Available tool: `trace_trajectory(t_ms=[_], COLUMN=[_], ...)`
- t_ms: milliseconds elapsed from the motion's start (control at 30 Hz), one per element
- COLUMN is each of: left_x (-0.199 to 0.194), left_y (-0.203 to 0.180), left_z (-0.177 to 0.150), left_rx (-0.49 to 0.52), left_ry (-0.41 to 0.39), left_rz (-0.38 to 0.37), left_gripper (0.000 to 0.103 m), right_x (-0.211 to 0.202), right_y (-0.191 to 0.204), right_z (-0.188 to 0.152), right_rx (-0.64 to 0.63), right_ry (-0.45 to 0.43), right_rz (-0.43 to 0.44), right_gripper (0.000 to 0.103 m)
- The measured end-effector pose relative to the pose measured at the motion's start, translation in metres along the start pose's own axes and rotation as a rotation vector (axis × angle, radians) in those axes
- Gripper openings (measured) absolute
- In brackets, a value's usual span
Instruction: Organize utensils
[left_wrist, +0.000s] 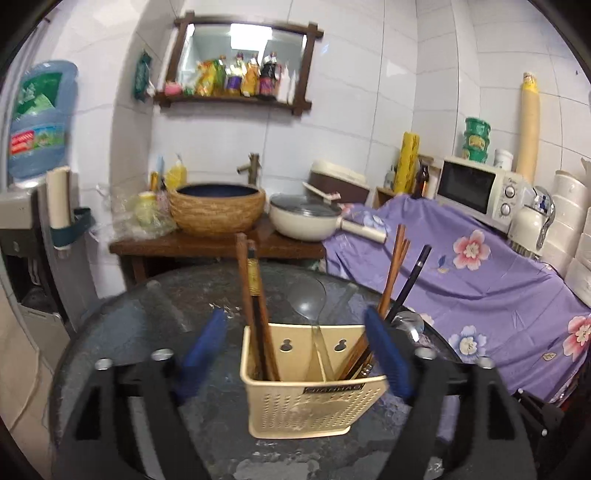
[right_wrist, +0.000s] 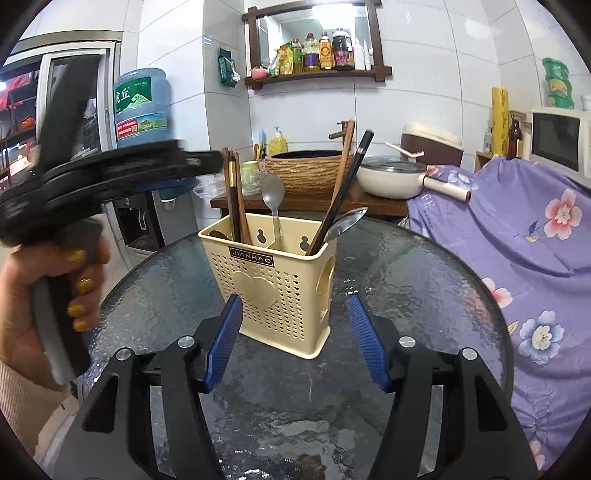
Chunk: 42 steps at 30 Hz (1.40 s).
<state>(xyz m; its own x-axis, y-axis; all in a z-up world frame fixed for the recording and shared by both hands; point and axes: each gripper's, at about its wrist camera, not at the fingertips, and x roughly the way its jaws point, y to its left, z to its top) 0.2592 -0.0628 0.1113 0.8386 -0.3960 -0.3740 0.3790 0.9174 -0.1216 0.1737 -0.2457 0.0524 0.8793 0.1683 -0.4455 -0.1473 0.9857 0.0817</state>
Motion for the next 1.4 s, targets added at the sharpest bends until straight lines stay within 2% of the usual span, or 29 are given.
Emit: trace_trajectory(t_ms=[33,100,233,300,433,733,900,1067,1400], left_x=[-0.018,-0.042,-0.083,-0.109,-0.149,-0.189,-0.206,-0.216,-0.221], left_y=[0.002,0.005,0.007,0.006,0.002,-0.008,-0.011,-0.014,-0.022], left_z=[-0.005,-0.017,-0.046,-0.068,-0.106,-0.161,-0.174,-0.179,-0.178], left_rx=[0.009,0.033,0.072,0.073,0.037,-0.057,-0.072,-0.056,-0.03], left_ry=[-0.041,-0.078,-0.073,-0.088,-0.119,-0.054,-0.073,-0.081,-0.094], left_rz=[0.036,0.092,0.163,0.206,0.227,0.244,0.286,0.302,0.29], left_gripper=[0.098,0.097,0.097,0.097,0.097,0.097,0.097,0.097,0.097], right_x=[-0.004,-0.019,-0.053,-0.07,-0.104,-0.158,-0.175,-0.183,-0.179], right_y=[0.001,0.004,0.013,0.019,0.031,0.061,0.065,0.068,0.066], right_z=[-0.001,-0.005,-0.017,-0.026,-0.049,-0.103,-0.118,-0.115,-0.11], right_rx=[-0.005,-0.01,-0.025,-0.027,-0.013,-0.115,-0.129,-0.13,-0.111], right_ry=[-0.008,-0.043,-0.119,-0.162,-0.216,-0.235,-0.239,-0.254,-0.241], right_rz=[-0.002,-0.011,-0.015,-0.024,-0.013,-0.062,-0.07,-0.057,-0.044], right_gripper=[0.066,0.08,0.087,0.097,0.097,0.097,0.097,0.097,0.097])
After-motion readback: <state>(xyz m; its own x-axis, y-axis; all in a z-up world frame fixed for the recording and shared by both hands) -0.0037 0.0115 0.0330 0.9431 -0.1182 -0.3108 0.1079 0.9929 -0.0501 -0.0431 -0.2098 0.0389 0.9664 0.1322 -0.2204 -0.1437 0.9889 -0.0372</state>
